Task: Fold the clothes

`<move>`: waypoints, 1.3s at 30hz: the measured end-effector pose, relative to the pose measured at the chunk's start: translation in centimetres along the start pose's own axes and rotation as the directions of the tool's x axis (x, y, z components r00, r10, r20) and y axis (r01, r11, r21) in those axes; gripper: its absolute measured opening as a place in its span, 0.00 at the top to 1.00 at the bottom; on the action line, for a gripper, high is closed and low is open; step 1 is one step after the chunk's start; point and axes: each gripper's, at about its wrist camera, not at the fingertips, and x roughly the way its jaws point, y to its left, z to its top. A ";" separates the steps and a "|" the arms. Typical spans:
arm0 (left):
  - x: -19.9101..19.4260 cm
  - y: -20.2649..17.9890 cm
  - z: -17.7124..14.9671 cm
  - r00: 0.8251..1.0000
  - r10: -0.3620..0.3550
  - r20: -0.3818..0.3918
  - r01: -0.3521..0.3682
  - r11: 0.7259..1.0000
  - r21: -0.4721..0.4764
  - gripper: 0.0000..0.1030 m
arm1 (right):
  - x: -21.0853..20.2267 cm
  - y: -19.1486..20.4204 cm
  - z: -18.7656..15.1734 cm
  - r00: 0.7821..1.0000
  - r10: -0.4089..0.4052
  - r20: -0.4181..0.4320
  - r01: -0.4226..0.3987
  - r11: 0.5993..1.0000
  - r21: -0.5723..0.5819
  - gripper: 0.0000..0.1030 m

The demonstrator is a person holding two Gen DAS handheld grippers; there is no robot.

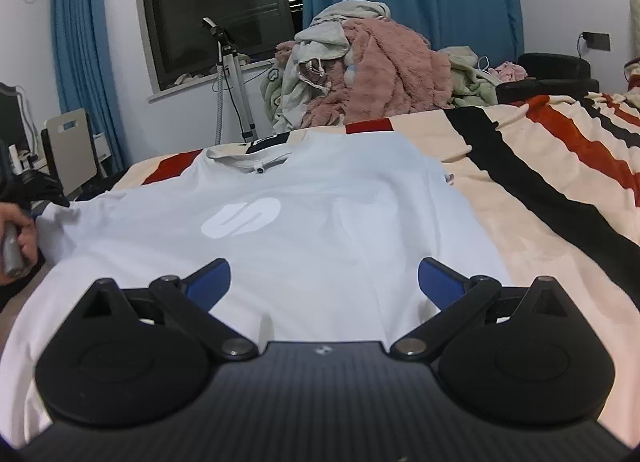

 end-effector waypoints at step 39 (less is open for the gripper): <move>-33.2 9.4 -18.4 0.807 0.017 -0.590 0.167 0.952 0.257 0.98 | -11.4 -1.1 0.3 0.999 -0.030 0.038 0.031 0.999 -0.021 0.01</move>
